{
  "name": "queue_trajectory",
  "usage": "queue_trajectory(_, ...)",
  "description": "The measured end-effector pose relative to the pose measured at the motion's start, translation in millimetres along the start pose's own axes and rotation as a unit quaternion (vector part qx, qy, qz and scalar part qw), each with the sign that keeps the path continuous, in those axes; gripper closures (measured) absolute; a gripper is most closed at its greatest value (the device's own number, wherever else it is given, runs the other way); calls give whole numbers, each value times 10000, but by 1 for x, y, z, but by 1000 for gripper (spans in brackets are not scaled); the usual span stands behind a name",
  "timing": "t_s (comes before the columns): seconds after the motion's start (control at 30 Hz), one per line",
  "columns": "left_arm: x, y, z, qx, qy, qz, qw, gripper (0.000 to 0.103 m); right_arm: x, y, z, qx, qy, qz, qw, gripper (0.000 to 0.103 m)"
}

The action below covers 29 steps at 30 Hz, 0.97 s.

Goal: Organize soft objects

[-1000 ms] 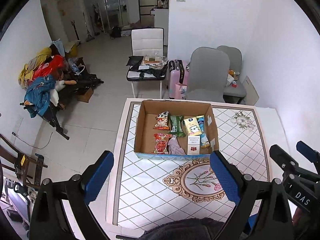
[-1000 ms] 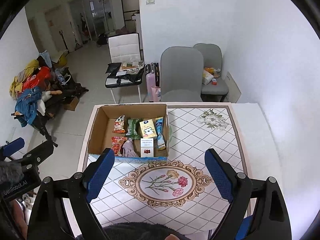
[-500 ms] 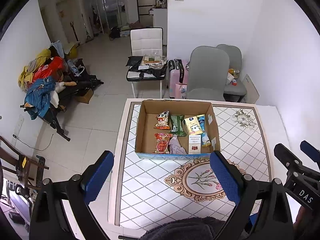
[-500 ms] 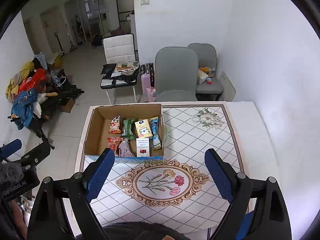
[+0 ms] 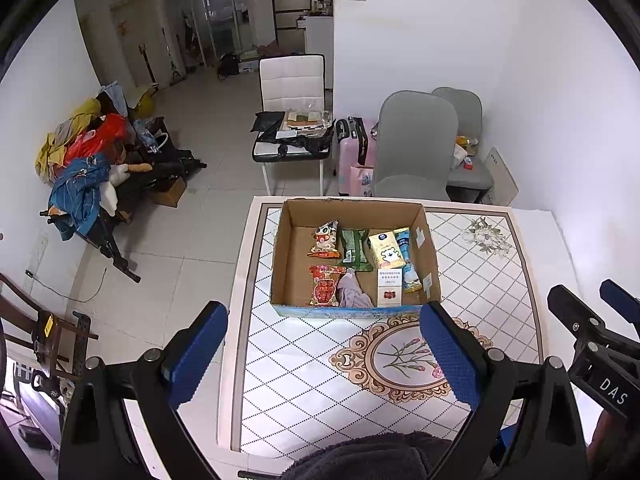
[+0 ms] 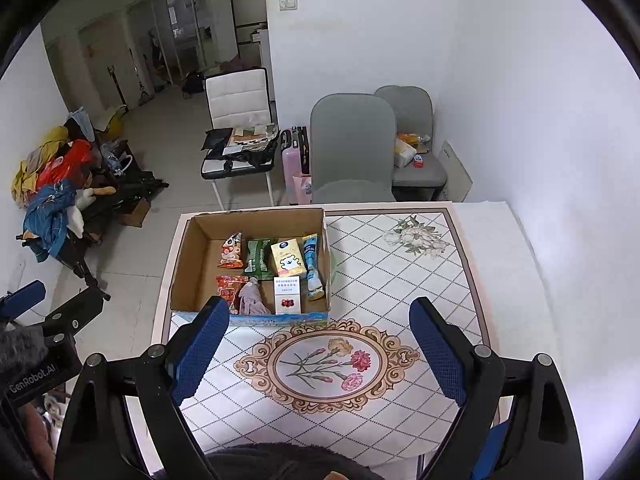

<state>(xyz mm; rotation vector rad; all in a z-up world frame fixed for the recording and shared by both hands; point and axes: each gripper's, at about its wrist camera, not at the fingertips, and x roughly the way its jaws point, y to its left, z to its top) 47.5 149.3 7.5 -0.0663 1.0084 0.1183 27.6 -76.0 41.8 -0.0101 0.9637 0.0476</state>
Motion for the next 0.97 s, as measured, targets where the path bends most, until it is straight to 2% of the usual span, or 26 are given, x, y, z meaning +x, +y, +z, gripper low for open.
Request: queue_trajectory(0.97,11,5,-1,71,89,-50,9999,5,9,4,-1,-10,160,61,9999,10)
